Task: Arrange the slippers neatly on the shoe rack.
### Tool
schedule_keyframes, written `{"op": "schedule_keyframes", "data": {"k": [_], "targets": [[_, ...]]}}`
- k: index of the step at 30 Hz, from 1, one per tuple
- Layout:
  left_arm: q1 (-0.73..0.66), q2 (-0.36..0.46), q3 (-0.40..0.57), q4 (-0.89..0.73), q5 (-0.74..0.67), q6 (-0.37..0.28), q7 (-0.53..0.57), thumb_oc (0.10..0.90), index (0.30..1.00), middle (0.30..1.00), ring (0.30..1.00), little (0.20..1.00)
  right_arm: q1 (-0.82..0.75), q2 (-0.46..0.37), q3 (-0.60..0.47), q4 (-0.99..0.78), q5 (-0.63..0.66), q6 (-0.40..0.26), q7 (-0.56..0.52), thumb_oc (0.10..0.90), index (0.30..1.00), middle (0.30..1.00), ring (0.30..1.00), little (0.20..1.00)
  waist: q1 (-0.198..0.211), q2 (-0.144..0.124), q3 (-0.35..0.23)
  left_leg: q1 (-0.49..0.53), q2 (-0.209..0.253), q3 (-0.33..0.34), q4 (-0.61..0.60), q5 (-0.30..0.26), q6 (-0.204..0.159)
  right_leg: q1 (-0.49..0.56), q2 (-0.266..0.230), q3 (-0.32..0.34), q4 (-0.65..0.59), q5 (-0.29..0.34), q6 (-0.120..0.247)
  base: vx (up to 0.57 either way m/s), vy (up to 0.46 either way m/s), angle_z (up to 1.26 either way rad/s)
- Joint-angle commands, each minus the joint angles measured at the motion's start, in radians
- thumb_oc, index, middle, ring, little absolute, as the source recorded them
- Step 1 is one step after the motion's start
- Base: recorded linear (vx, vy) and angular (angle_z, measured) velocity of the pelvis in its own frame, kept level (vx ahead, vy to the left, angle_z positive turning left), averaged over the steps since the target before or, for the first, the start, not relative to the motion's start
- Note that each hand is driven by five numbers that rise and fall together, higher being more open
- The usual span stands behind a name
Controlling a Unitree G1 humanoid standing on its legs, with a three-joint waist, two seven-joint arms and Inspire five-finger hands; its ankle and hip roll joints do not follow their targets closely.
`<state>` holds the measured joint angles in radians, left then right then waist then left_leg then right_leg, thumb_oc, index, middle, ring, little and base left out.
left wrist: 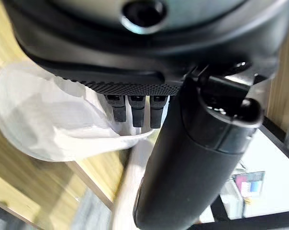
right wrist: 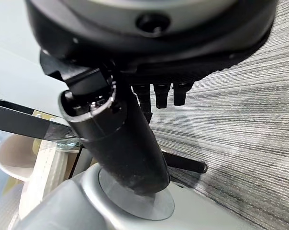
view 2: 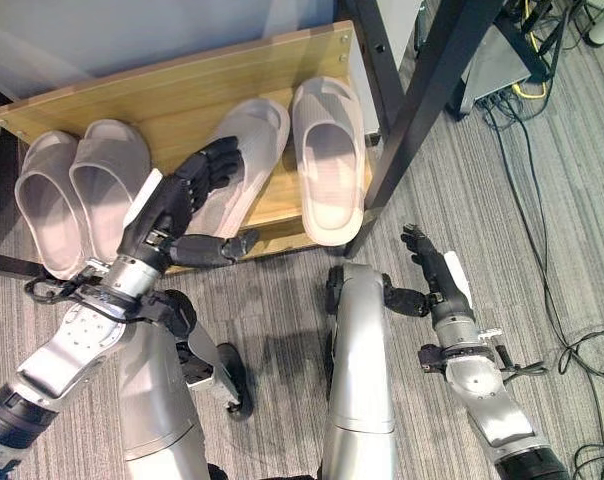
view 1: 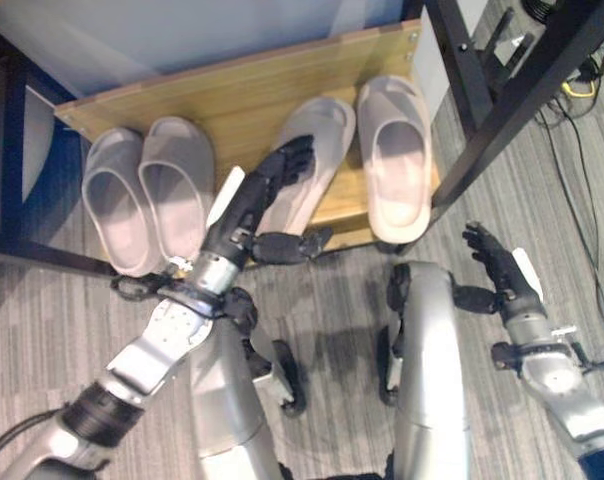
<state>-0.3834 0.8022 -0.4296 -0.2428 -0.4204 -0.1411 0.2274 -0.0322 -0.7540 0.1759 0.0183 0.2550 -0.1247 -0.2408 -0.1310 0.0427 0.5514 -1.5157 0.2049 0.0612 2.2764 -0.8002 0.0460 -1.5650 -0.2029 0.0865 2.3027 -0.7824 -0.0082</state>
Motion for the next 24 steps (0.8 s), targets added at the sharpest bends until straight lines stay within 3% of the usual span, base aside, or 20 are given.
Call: {"op": "schedule_keyframes", "data": {"k": [1, 7, 13, 19, 24], "targets": [[-0.166, -0.058, -0.027, -0.085, 0.01, -0.081, -0.012, 0.8, 0.9, 0.9, 0.9, 0.9, -0.125, -0.029, 0.005, -0.133, -0.014, -0.094, 0.001, 0.8, 0.9, 0.9, 0.9, 0.9, 0.02, -0.003, -0.031, -0.054, -0.049, -0.086, -0.13, 0.078, -0.076, -0.005, -0.089, 0.097, -0.07, 0.007, 0.008, 0.0, 0.0, 0.0], [-0.246, -0.114, -0.083, -0.043, 0.024, -0.084, 0.008, 0.8, 0.9, 0.9, 0.9, 0.9, -0.157, -0.023, 0.038, -0.123, -0.026, -0.089, -0.007, 0.8, 0.9, 0.9, 0.9, 0.9, 0.016, -0.007, -0.031, -0.054, -0.054, -0.083, -0.132, 0.081, -0.078, -0.005, -0.088, 0.097, -0.066, 0.007, 0.004, 0.0, 0.0, 0.0], [-0.267, -0.115, -0.077, -0.019, 0.024, -0.094, 0.022, 0.8, 0.9, 0.9, 0.9, 0.9, -0.17, -0.02, 0.048, -0.109, -0.03, -0.09, -0.015, 0.8, 0.9, 0.9, 0.9, 0.9, 0.019, -0.003, -0.031, -0.054, -0.056, -0.085, -0.136, 0.085, -0.081, -0.005, -0.09, 0.093, -0.068, 0.008, 0.002, 0.0, 0.0, 0.0], [-0.214, -0.074, -0.011, -0.058, -0.004, -0.121, 0.037, 0.8, 0.9, 0.9, 0.9, 0.9, -0.152, -0.021, 0.034, -0.118, -0.03, -0.096, -0.016, 0.8, 0.9, 0.9, 0.9, 0.9, 0.026, 0.0, -0.031, -0.054, -0.056, -0.09, -0.138, 0.086, -0.086, -0.005, -0.09, 0.092, -0.07, 0.009, -0.001, 0.0, 0.0, 0.0], [-0.114, -0.026, 0.106, -0.144, -0.03, -0.15, 0.059, 0.8, 0.9, 0.9, 0.9, 0.9, -0.099, -0.018, -0.001, -0.155, -0.034, -0.101, -0.015, 0.8, 0.9, 0.9, 0.9, 0.9, 0.038, 0.003, -0.031, -0.054, -0.06, -0.093, -0.143, 0.086, -0.089, -0.005, -0.092, 0.086, -0.07, 0.007, -0.006, 0.0, 0.0, 0.0]]}}
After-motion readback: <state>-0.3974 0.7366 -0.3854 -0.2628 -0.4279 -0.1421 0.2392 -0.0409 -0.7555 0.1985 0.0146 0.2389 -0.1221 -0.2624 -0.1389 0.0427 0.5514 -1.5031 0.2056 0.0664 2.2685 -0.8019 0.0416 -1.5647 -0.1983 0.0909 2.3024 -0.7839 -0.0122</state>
